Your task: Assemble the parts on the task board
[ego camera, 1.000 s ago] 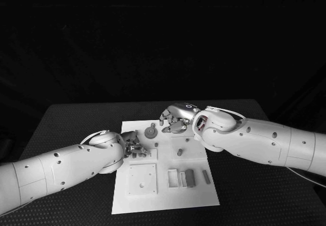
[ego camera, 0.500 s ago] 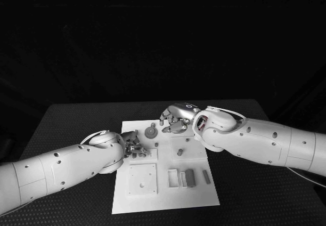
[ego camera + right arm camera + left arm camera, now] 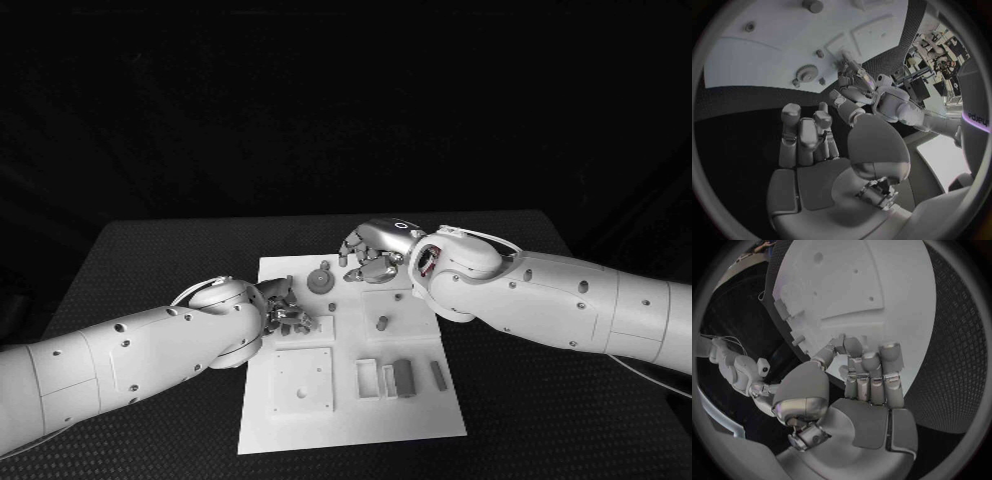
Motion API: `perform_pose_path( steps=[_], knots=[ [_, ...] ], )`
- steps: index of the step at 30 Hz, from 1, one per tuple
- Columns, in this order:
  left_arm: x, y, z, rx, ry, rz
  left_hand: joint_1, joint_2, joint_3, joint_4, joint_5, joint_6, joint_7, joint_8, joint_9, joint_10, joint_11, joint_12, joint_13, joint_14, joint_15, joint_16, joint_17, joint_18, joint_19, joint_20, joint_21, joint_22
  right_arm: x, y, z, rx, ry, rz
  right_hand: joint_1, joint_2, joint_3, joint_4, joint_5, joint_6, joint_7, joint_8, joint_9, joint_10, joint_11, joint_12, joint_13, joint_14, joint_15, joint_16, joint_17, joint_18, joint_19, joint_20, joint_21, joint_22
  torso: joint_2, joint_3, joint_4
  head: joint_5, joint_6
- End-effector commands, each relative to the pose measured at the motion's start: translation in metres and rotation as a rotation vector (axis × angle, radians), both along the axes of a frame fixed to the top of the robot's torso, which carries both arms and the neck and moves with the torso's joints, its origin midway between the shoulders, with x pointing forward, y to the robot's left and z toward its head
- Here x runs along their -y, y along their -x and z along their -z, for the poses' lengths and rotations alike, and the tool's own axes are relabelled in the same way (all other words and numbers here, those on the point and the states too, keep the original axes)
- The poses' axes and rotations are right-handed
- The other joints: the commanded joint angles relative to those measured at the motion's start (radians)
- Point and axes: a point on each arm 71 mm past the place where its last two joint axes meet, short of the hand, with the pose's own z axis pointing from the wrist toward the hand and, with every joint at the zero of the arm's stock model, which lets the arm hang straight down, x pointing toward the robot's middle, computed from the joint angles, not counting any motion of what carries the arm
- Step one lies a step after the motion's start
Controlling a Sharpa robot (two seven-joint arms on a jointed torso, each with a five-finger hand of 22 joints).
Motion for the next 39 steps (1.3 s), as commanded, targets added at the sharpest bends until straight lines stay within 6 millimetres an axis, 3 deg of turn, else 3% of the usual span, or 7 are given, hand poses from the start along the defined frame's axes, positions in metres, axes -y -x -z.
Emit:
perform_pose_path(
  steps=[1,17,39],
  knots=[
    [0.0018,0.0011,-0.0001,0.017,0.020,-0.001,0.048,0.044,0.020,-0.028,0.002,0.004,0.001,-0.005,0.002,-0.005,0.000,0.004,-0.002,-0.004,-0.001,0.008,-0.002,0.056,-0.003,-0.002,0.006,0.019,-0.0005,0.0001,0.0006,-0.005,0.008,-0.005,-0.005,-0.006,0.006,0.001,0.002,0.002,0.008,-0.005,0.002,-0.001,0.007,-0.006,0.000,-0.006,-0.002,-0.003,0.001,0.046,0.000,-0.007,-0.007,0.006,0.000,-0.0007,0.0001,0.000,0.000],
    [0.0027,0.0011,-0.0045,0.106,0.045,0.001,0.054,0.052,0.014,-0.043,0.002,0.011,-0.002,-0.003,0.007,0.000,-0.003,0.011,-0.003,0.000,-0.003,0.017,-0.006,0.056,0.002,-0.004,0.011,0.020,-0.0003,0.0000,0.0006,-0.006,0.008,-0.005,-0.007,-0.005,0.006,0.002,0.002,0.002,0.008,-0.005,0.002,-0.001,0.007,-0.006,0.000,-0.005,-0.002,-0.003,0.001,0.046,0.001,-0.007,-0.007,0.006,0.000,-0.0010,0.0005,0.002,0.000],
    [0.0043,0.0050,0.0013,0.084,0.013,0.031,0.055,0.055,0.013,-0.045,0.002,0.013,-0.002,-0.004,0.008,0.001,-0.003,0.012,-0.004,0.001,-0.003,0.019,-0.008,0.056,0.002,-0.003,0.012,0.019,0.0012,-0.0003,0.0010,-0.008,0.011,-0.002,-0.008,-0.005,0.007,0.002,0.002,0.002,0.008,-0.005,0.002,-0.001,0.007,-0.006,0.000,-0.006,-0.002,-0.004,0.000,0.046,0.001,-0.007,-0.007,0.006,-0.001,-0.0008,0.0002,0.001,-0.004]
  ],
)
